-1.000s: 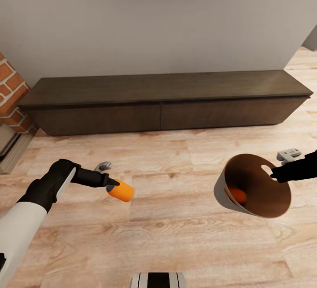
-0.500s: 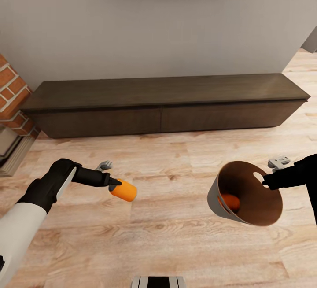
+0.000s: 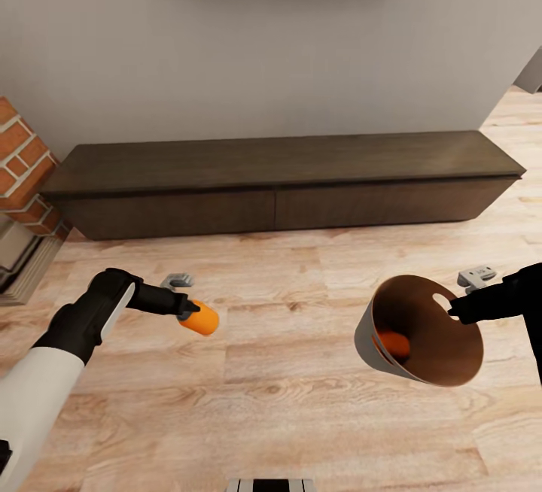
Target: Put the three can of soda from the living room inside the tash can in the kitchen.
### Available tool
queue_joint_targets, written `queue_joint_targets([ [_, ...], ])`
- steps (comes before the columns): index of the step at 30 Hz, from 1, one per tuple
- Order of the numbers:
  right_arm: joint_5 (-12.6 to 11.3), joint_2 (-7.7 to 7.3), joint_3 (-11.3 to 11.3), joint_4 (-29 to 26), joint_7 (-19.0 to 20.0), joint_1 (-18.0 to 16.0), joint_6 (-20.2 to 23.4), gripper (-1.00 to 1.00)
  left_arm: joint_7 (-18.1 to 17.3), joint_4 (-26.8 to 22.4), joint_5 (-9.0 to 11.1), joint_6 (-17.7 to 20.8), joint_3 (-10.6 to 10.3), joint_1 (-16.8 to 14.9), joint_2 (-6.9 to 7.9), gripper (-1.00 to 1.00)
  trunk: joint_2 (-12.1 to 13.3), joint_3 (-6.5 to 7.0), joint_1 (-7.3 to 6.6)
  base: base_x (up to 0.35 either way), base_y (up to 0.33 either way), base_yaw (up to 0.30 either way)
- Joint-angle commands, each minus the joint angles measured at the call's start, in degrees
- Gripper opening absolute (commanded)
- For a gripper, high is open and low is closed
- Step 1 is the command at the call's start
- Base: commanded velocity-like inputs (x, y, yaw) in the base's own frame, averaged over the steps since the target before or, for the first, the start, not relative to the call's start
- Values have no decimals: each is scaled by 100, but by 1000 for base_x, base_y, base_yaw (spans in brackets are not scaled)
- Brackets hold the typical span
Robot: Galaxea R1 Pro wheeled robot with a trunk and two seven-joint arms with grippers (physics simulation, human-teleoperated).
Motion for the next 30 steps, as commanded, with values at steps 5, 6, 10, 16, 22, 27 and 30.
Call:
queue_joint_targets([
  [5, -22, -43, -24, 1, 56, -1, 32, -100, 114, -139, 22, 1, 16, 6, -105, -100, 202, 90, -110, 0, 0, 0],
  [6, -22, -46, -26, 1, 56, -1, 32, -100, 111, -147, 26, 1, 19, 6, -110, -100, 242, 108, -132, 0, 0, 0],
  [10, -22, -16, -17, 4, 56, -1, 34, -100, 101, -174, 37, 1, 5, 7, -136, -100, 403, 180, -220, 0, 0, 0],
  [16, -21, 11, 77, 18, 14, -1, 35, -100, 90, -169, 6, 1, -37, 7, -237, -100, 643, 288, -352, 0, 0, 0],
  [22, -24, 15, 94, 50, -187, -1, 44, -100, -180, -262, 11, 1, -48, 10, -267, -100, 884, 396, -484, 0, 0, 0],
  [27, -76, 46, 81, 45, -197, -1, 111, -100, -271, -274, 10, 1, -59, 70, -278, -100, 1084, 485, -594, 0, 0, 0],
  [30, -97, 266, 40, 43, -172, -1, 124, -100, -279, -271, 10, 1, -62, 92, -282, -100, 1205, 539, -660, 0, 0, 0],
])
